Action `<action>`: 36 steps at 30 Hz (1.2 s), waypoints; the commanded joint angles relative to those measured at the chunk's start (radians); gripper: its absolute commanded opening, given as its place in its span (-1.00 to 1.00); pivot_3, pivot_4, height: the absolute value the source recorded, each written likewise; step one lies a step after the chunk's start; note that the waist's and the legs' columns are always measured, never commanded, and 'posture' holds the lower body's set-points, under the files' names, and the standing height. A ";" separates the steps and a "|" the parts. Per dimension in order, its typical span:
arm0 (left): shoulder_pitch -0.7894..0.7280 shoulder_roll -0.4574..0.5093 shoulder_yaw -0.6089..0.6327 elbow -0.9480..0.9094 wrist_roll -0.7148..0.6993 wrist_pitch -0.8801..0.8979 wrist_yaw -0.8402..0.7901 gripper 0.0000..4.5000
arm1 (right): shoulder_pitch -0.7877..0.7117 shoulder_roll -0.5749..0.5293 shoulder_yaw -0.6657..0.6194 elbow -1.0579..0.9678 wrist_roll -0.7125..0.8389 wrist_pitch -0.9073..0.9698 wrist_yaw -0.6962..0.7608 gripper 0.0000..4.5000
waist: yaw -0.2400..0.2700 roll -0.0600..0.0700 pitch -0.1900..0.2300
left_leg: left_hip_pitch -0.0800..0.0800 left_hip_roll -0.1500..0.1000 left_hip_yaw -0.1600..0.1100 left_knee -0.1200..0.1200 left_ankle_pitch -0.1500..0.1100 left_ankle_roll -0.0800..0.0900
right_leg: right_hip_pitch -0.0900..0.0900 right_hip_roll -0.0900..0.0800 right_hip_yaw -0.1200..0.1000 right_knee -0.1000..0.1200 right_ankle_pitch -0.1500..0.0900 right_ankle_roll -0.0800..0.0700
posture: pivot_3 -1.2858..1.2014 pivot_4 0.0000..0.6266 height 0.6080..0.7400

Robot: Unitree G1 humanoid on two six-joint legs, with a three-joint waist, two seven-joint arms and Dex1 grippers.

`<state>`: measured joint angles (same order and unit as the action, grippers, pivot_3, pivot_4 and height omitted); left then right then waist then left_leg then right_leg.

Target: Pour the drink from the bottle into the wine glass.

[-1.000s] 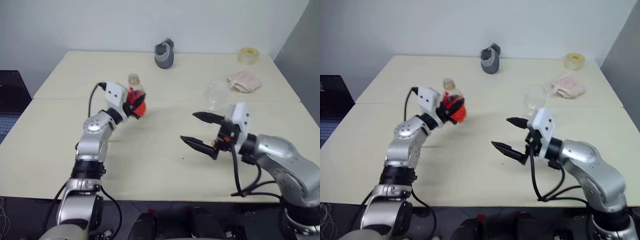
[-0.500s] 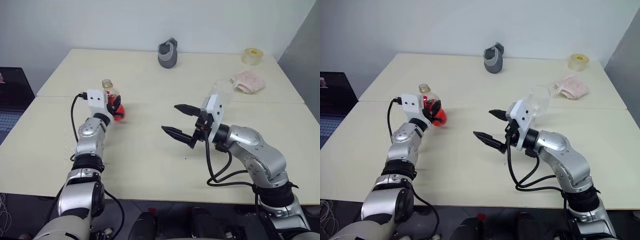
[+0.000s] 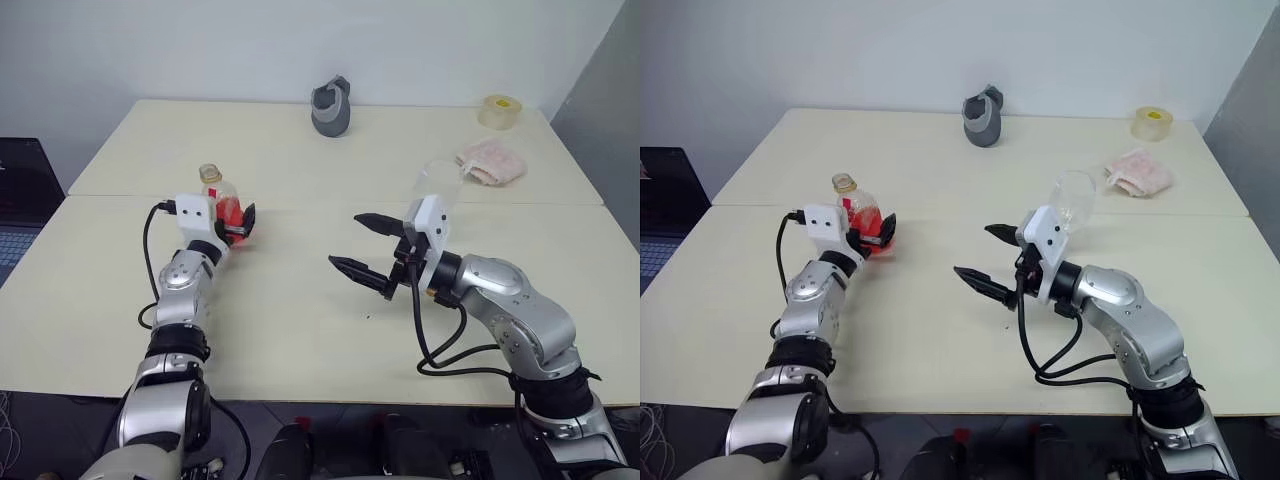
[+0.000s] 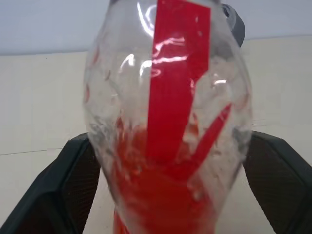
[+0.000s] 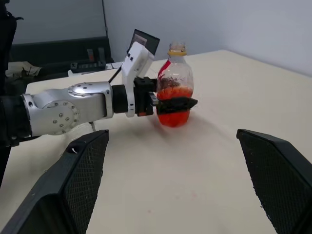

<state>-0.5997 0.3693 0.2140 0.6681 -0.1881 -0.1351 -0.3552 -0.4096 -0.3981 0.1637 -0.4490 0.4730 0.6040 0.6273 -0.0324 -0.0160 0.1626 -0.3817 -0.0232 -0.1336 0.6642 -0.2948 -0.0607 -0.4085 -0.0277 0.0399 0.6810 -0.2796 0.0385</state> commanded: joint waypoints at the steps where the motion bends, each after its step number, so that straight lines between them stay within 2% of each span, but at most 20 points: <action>1: 0.078 -0.004 0.005 -0.190 -0.014 0.056 0.022 0.99 | 0.032 -0.021 -0.034 -0.068 0.005 -0.012 -0.005 1.00 | 0.000 0.000 0.000 | 0.000 0.000 0.000 0.000 0.000 0.000 | 0.000 0.000 0.000 0.000 0.000 0.000 | 0.03 -0.52 1.00; 7: 0.242 -0.034 0.018 -0.509 -0.024 0.201 0.113 0.99 | 0.113 -0.048 -0.070 -0.120 0.015 -0.002 -0.020 1.00 | 0.002 0.000 0.000 | 0.000 0.001 0.000 0.000 0.000 0.001 | 0.000 -0.002 0.001 0.000 0.000 0.000 | 0.03 -0.52 1.00; 12: 0.355 -0.036 0.022 -0.699 -0.048 0.325 0.126 0.99 | 0.185 -0.075 -0.098 -0.145 0.008 0.002 -0.031 1.00 | 0.002 0.000 0.000 | 0.001 0.001 0.000 0.000 -0.001 0.002 | 0.002 -0.002 0.000 0.000 0.000 0.000 | 0.03 -0.52 1.00; 17: 0.477 -0.028 -0.022 -0.896 -0.143 0.474 0.037 0.99 | 0.232 -0.070 -0.151 -0.097 -0.020 0.024 -0.107 1.00 | 0.003 0.000 0.000 | 0.002 0.001 0.001 0.000 -0.001 0.002 | 0.002 0.000 0.000 0.000 0.000 0.000 | 0.03 -0.52 1.00; 21: 0.543 0.004 -0.095 -1.061 -0.289 0.605 -0.111 0.99 | 0.236 -0.043 -0.156 0.044 -0.107 -0.009 -0.187 1.00 | 0.003 0.000 0.000 | 0.002 0.001 0.002 0.000 -0.001 0.002 | 0.003 0.000 0.000 0.000 0.000 0.000 | 0.03 -0.52 1.00; 26: 0.540 0.079 -0.132 -1.147 -0.387 0.684 -0.236 0.99 | 0.175 0.003 -0.179 0.201 -0.174 -0.038 -0.269 1.00 | 0.000 0.001 0.000 | 0.002 0.001 0.005 -0.001 -0.001 0.002 | 0.003 0.002 0.001 0.000 0.000 0.000 | 0.03 -0.52 1.00; 36: 0.523 0.155 -0.146 -1.137 -0.399 0.659 -0.356 0.99 | 0.014 0.097 -0.194 0.445 -0.231 -0.173 -0.318 1.00 | -0.001 0.001 0.000 | 0.004 0.002 0.010 -0.002 -0.002 0.003 | 0.003 0.004 0.004 0.000 0.000 0.000 | 0.03 -0.52 1.00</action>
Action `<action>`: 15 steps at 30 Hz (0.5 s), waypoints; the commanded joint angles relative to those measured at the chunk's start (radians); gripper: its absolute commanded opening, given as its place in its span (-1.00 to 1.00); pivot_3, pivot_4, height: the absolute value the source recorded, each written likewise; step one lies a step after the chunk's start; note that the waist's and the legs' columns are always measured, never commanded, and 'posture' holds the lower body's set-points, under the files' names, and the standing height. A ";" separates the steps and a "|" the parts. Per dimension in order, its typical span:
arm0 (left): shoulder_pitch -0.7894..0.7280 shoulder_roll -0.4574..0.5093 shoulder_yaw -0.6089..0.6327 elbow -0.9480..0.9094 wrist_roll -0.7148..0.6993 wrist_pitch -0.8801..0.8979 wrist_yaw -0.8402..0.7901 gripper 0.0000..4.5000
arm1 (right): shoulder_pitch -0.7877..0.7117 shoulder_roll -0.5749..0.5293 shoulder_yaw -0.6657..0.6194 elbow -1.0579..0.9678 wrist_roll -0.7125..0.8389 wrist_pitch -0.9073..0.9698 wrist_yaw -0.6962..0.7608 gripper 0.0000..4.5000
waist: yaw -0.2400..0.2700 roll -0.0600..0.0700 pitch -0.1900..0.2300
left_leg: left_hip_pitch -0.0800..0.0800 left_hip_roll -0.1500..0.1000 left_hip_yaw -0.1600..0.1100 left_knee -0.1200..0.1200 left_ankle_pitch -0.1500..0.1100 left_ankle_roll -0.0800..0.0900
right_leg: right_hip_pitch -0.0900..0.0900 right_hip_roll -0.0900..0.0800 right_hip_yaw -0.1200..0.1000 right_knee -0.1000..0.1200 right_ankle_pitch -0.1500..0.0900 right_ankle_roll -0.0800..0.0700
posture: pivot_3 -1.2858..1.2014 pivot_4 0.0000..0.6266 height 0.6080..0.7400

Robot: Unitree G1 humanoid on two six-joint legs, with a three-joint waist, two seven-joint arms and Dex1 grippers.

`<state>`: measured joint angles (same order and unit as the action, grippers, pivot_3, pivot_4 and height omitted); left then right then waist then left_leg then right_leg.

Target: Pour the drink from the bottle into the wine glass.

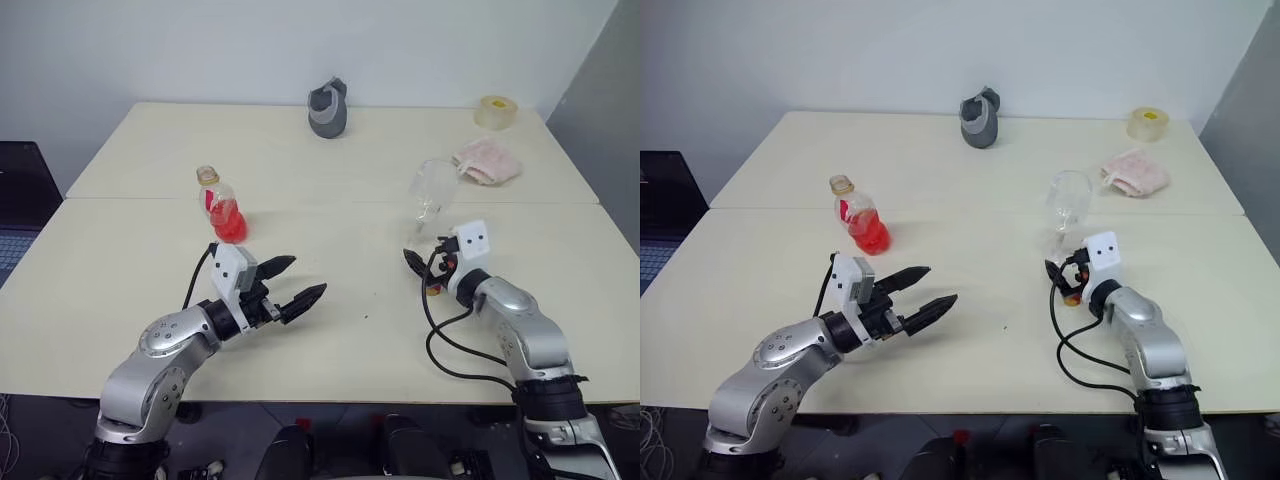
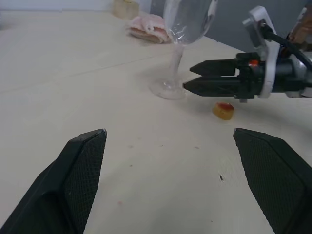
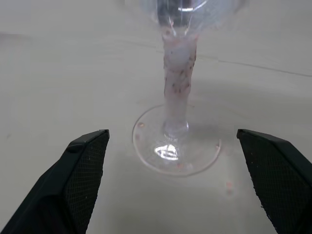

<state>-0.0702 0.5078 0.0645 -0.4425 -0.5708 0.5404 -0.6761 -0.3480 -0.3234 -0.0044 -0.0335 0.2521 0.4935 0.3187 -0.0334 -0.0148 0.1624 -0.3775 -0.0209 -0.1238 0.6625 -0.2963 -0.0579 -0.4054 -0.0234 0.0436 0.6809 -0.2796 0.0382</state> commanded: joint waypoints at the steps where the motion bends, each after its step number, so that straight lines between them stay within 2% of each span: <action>1: 0.003 0.028 0.001 -0.023 -0.010 -0.025 -0.054 0.99 | -0.068 0.037 -0.026 0.054 -0.011 -0.078 -0.014 1.00 | 0.000 0.000 0.000 | 0.000 0.000 0.000 0.000 0.000 0.000 | 0.000 0.000 0.000 0.000 0.000 0.000 | 0.03 -0.52 1.00; 7: -0.008 0.036 0.001 0.023 0.013 -0.066 -0.091 0.99 | -0.152 0.081 -0.015 0.194 -0.055 -0.176 -0.018 1.00 | -0.002 0.001 0.000 | 0.001 0.000 0.000 -0.001 0.000 0.000 | 0.000 0.000 0.000 0.000 0.000 0.000 | 0.03 -0.52 1.00; 10: -0.002 0.034 -0.007 0.036 0.024 -0.084 -0.097 1.00 | -0.194 0.098 -0.026 0.262 -0.057 -0.216 -0.018 0.73 | -0.002 0.001 0.000 | 0.000 0.000 0.001 0.000 0.000 0.000 | 0.000 0.000 0.000 0.000 0.000 0.000 | 0.03 -0.52 1.00; 15: 0.002 0.034 0.001 0.046 0.030 -0.095 -0.092 1.00 | -0.211 0.105 -0.019 0.287 -0.063 -0.241 0.002 -0.07 | -0.002 0.001 0.000 | 0.000 0.000 0.000 0.000 0.000 0.000 | 0.000 0.000 0.000 0.000 0.000 0.000 | 0.03 -0.52 1.00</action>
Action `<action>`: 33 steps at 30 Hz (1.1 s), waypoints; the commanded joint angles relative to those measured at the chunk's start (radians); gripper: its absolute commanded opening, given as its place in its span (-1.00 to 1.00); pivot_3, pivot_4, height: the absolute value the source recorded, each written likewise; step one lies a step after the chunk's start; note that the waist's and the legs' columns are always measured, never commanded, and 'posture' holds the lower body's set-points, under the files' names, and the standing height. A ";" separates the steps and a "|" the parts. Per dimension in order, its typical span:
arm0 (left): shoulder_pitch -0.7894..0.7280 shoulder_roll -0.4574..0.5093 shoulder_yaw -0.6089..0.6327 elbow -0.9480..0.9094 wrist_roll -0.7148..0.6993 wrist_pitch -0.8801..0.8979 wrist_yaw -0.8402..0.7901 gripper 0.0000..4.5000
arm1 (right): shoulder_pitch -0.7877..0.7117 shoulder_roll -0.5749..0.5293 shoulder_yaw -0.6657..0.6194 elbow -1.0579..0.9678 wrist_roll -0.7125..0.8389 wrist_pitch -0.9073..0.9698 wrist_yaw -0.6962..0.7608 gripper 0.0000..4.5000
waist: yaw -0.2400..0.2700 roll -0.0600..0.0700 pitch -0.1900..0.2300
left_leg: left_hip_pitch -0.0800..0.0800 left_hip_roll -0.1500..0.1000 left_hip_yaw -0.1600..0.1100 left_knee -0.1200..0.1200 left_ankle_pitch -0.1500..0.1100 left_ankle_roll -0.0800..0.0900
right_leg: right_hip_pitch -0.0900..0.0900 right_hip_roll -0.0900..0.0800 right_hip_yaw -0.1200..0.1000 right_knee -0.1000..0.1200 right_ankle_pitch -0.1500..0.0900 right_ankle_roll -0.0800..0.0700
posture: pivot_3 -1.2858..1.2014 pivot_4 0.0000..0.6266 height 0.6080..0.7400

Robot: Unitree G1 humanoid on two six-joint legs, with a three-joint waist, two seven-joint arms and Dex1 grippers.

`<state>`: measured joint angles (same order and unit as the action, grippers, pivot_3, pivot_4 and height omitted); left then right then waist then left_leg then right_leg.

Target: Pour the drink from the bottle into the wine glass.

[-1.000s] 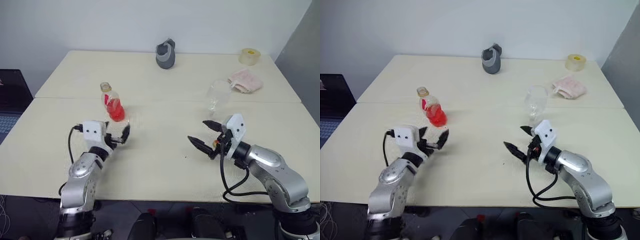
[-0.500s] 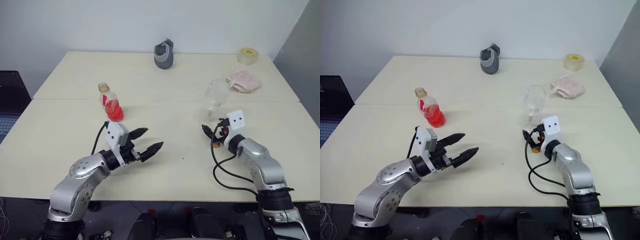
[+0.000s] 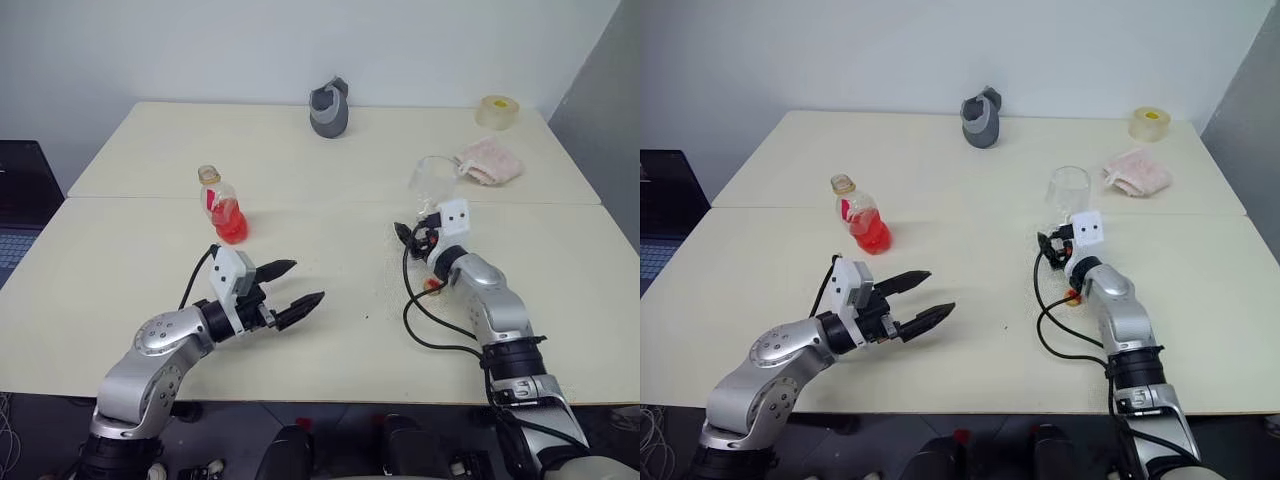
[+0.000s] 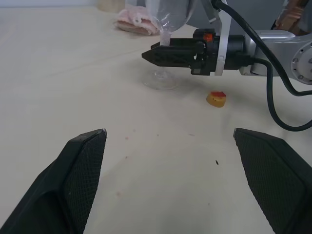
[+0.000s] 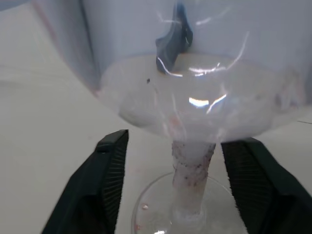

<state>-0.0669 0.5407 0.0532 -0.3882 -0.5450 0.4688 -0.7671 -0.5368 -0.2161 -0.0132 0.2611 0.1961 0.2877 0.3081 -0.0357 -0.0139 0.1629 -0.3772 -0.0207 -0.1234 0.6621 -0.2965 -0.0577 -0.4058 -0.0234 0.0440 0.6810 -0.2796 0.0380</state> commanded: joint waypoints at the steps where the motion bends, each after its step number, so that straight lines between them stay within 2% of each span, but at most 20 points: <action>1: 0.000 0.000 0.012 -0.008 0.006 -0.025 0.001 1.00 | -0.023 -0.005 -0.004 -0.007 -0.011 -0.040 0.020 -0.23 | 0.000 0.000 0.000 | 0.000 0.000 0.000 0.000 0.000 0.000 | 0.000 0.000 0.000 0.000 0.000 0.000 | 0.03 -0.52 1.00; 5: 0.007 -0.005 0.013 -0.014 0.008 -0.026 0.013 1.00 | -0.032 0.004 -0.001 -0.015 -0.017 -0.042 0.030 -0.88 | 0.000 0.000 0.000 | 0.000 0.000 0.000 0.000 0.000 0.000 | 0.000 0.000 0.000 0.000 0.000 0.000 | 0.03 -0.52 1.00; 6: 0.013 -0.007 0.015 -0.019 0.008 -0.024 0.020 1.00 | -0.043 0.008 0.007 -0.020 -0.021 -0.045 0.035 -0.92 | 0.000 0.000 0.000 | 0.000 0.000 0.000 0.000 0.000 0.000 | 0.000 0.000 0.000 0.000 0.000 0.000 | 0.03 -0.52 1.00; 10: 0.066 -0.021 0.042 -0.063 -0.007 -0.002 0.072 1.00 | -0.103 0.035 0.060 -0.041 -0.034 -0.048 0.065 -0.92 | -0.013 0.002 0.001 | 0.000 0.000 0.000 0.000 0.000 0.000 | -0.001 0.000 0.000 0.001 0.000 0.000 | 0.03 -0.52 1.00; 16: 0.254 -0.067 0.144 -0.173 0.005 0.004 0.219 1.00 | -0.208 0.130 0.163 -0.008 -0.052 -0.062 0.142 -0.92 | -0.025 0.002 0.001 | 0.000 0.011 -0.002 -0.001 0.000 0.000 | -0.002 0.001 0.001 0.000 0.000 -0.001 | 0.03 -0.52 1.00; 21: 0.366 -0.115 0.208 -0.236 0.045 -0.044 0.310 1.00 | -0.255 0.181 0.197 0.148 -0.082 -0.130 0.183 -0.92 | -0.012 0.002 0.001 | 0.000 0.010 0.000 -0.001 0.000 0.000 | -0.001 0.003 -0.001 0.000 0.001 -0.002 | 0.03 -0.52 1.00; 29: 0.491 -0.166 0.221 -0.317 0.091 -0.112 0.363 1.00 | -0.273 0.203 0.202 0.394 -0.126 -0.280 0.223 -0.92 | -0.002 0.002 0.001 | 0.000 0.010 0.002 -0.001 0.000 0.000 | -0.001 0.002 0.000 -0.001 0.001 -0.002 | 0.03 -0.52 1.00; 33: 0.500 -0.175 0.204 -0.329 0.099 -0.121 0.368 1.00 | -0.269 0.211 0.196 0.422 -0.121 -0.305 0.246 -0.32 | -0.005 0.002 0.001 | 0.001 0.011 0.002 -0.001 -0.001 0.000 | 0.000 0.003 0.000 0.000 0.001 -0.002 | 0.03 -0.52 1.00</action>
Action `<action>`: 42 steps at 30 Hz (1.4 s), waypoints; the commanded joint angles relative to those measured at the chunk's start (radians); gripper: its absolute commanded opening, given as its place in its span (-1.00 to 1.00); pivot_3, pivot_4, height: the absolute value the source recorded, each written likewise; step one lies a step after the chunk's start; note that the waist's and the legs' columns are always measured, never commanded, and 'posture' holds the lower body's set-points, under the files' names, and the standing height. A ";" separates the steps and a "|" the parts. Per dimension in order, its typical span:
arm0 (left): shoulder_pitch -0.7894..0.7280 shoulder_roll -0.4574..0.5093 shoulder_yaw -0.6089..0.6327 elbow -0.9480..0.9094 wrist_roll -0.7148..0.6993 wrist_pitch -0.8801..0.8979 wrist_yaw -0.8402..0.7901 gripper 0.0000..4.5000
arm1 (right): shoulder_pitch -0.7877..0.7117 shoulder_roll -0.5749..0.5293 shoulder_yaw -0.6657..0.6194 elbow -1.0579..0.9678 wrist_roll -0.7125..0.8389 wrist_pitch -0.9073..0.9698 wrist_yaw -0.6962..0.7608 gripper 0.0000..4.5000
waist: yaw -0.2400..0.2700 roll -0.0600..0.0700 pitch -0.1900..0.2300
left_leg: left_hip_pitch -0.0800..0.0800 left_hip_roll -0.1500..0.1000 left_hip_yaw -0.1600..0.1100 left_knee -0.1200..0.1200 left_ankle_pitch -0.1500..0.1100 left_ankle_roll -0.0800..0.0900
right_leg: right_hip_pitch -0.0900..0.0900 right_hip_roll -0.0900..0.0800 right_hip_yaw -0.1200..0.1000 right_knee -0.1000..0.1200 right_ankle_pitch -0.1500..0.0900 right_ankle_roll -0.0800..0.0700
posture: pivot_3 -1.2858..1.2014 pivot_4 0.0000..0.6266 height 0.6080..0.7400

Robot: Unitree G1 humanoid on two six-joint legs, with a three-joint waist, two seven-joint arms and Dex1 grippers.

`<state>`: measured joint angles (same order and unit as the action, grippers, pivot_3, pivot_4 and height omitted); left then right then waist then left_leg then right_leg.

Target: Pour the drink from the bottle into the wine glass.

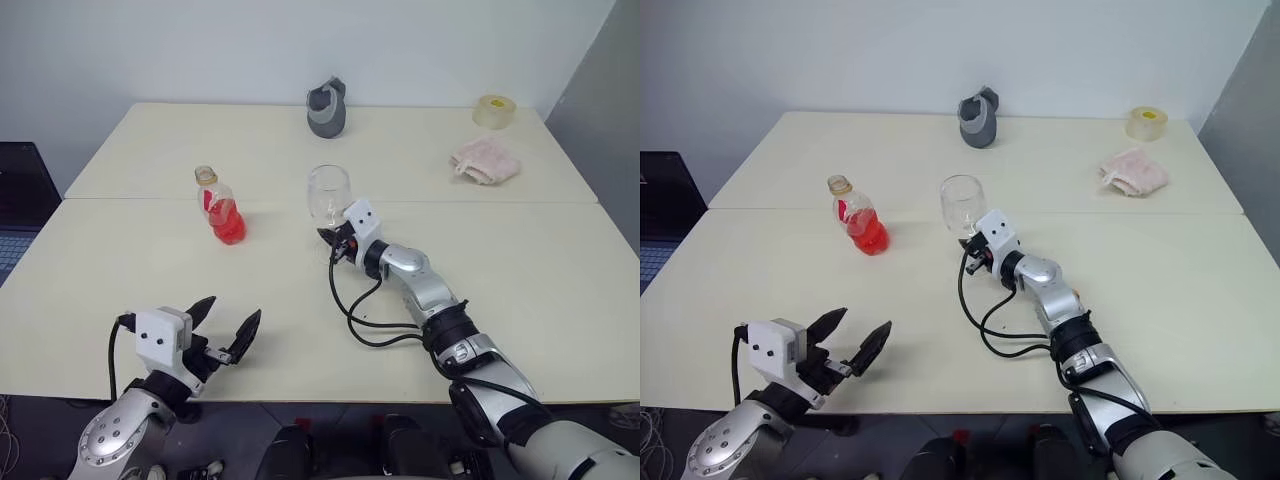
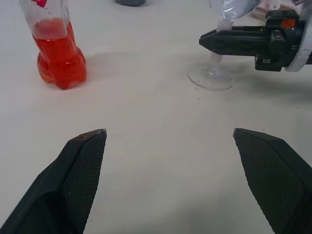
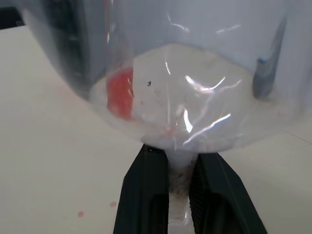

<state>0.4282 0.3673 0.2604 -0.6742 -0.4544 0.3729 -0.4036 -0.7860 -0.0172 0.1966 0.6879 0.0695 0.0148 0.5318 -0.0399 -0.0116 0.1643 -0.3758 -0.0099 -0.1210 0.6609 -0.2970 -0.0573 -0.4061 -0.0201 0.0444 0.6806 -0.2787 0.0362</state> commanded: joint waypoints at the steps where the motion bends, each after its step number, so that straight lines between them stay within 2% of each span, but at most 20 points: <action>1: 0.003 -0.002 -0.006 -0.041 0.010 -0.027 0.004 1.00 | -0.016 0.015 -0.016 -0.010 0.008 -0.029 0.026 -0.16 | -0.001 0.000 0.000 | 0.000 0.000 0.000 0.000 0.000 0.000 | 0.000 0.000 0.000 0.000 0.000 0.000 | 0.03 -0.52 1.00; 7: -0.044 0.011 0.001 -0.002 0.008 -0.025 -0.003 1.00 | 0.053 0.004 -0.023 -0.178 0.038 0.033 0.054 0.79 | -0.001 0.000 0.000 | 0.000 0.000 0.000 0.000 0.000 0.000 | 0.000 0.000 0.000 0.000 0.000 0.000 | 0.03 -0.52 1.00; 12: -0.103 0.016 0.005 0.057 0.033 -0.036 0.007 1.00 | 0.214 -0.093 -0.008 -0.490 0.065 0.193 0.110 0.79 | 0.008 0.000 0.000 | -0.001 0.000 -0.001 0.000 0.000 0.000 | 0.000 0.000 -0.001 0.000 0.000 0.000 | 0.03 -0.52 1.00; 19: -0.201 -0.046 0.004 0.146 0.119 -0.063 0.123 1.00 | 0.421 -0.278 -0.060 -0.939 0.155 0.447 0.140 0.79 | 0.007 0.000 0.000 | -0.001 0.000 -0.002 0.000 0.000 0.000 | 0.000 0.000 -0.001 0.000 0.000 0.000 | 0.03 -0.52 1.00; 25: -0.315 -0.052 0.060 0.330 0.191 -0.152 0.200 1.00 | 0.480 -0.367 -0.140 -1.217 0.391 0.683 0.177 0.79 | 0.008 0.000 0.000 | 0.000 0.001 -0.002 0.000 0.000 0.000 | 0.001 0.000 -0.002 0.000 0.000 0.000 | 0.03 -0.52 1.00; 33: -0.475 -0.045 0.049 0.512 0.211 -0.195 0.202 1.00 | 0.416 -0.349 -0.178 -1.256 0.508 0.790 0.090 0.79 | 0.010 -0.001 -0.001 | -0.001 0.000 -0.002 0.001 0.000 0.000 | 0.001 0.001 -0.002 -0.001 0.000 0.000 | 0.03 -0.52 1.00; 42: -0.646 -0.005 0.025 0.694 0.177 -0.169 0.101 1.00 | 0.374 -0.355 -0.189 -1.287 0.581 0.821 0.042 0.79 | 0.009 -0.001 -0.001 | -0.001 0.000 -0.002 0.001 0.000 0.000 | 0.001 0.001 -0.003 -0.001 0.000 0.000 | 0.03 -0.52 1.00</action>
<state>-0.1929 0.3435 0.2808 0.0044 -0.2723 0.2167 -0.2861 -0.4018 -0.3696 0.0271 -0.5646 0.6295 0.8437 0.5818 -0.0306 -0.0128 0.1637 -0.3769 -0.0099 -0.1233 0.6616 -0.2969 -0.0576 -0.4051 -0.0194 0.0417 0.6799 -0.2788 0.0361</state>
